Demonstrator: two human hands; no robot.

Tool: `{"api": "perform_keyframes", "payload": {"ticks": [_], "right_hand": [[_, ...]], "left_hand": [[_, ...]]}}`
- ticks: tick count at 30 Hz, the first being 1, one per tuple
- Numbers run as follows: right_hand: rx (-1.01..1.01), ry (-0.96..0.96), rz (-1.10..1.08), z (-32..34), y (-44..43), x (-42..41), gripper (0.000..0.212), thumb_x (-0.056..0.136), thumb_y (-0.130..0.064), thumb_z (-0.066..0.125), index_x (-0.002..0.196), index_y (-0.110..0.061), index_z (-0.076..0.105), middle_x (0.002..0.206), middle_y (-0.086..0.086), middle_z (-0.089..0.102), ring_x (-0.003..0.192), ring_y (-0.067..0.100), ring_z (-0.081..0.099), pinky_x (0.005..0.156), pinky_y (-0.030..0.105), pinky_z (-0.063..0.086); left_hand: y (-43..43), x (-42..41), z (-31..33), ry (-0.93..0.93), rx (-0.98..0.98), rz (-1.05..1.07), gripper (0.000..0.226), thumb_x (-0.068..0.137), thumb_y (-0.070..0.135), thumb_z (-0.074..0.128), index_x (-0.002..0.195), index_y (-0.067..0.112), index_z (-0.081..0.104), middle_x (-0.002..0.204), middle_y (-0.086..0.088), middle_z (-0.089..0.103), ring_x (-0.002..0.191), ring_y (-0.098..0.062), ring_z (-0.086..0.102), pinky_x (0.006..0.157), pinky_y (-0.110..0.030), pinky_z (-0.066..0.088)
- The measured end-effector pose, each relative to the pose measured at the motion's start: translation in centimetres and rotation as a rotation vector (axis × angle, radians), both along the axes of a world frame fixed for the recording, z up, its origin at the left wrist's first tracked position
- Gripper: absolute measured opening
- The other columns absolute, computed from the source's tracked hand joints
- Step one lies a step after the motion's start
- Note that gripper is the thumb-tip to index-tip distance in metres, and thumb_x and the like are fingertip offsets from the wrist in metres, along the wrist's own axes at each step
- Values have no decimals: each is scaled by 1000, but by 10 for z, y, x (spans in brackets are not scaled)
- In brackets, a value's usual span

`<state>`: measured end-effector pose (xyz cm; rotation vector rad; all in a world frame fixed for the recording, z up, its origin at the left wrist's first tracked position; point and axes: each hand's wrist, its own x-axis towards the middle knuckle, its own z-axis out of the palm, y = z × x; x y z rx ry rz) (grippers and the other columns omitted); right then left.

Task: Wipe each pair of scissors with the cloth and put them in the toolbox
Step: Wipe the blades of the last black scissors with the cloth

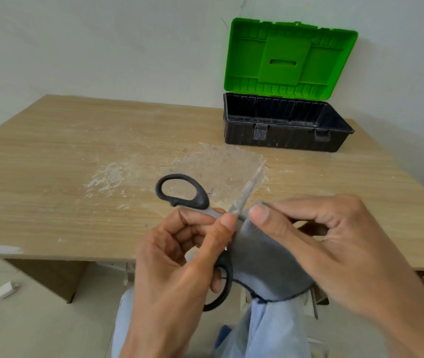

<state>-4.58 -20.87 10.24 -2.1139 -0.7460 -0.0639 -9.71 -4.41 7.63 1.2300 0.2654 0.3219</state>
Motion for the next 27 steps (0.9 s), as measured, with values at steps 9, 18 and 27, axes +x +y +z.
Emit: {"api": "perform_keyframes", "payload": {"ticks": [9,18,27], "right_hand": [[-23,186,59,-2,-2,3,31,91,-54,60,94,-35,84,84,-12,80,79,7,74,69,21,55],[-13,120,-13,4,-8,2,35,90,-67,59,101,-42,81,82,-9,82,66,30,75,54,47,57],[-37,190,33,-2,-12,7,24,86,-53,64,89,-40,85,83,-23,80,80,0,75,72,24,58]], "left_hand": [[4,-2,-1,4,-49,24,17,62,30,79,63,16,69,59,-6,62,40,-12,45,35,-20,37],[0,1,-1,7,-129,-1,17,62,26,78,65,12,68,62,-9,64,40,-8,46,32,-18,35],[4,-1,-3,39,-146,15,14,63,22,78,64,11,69,61,-10,59,38,-9,41,32,-18,34]]}}
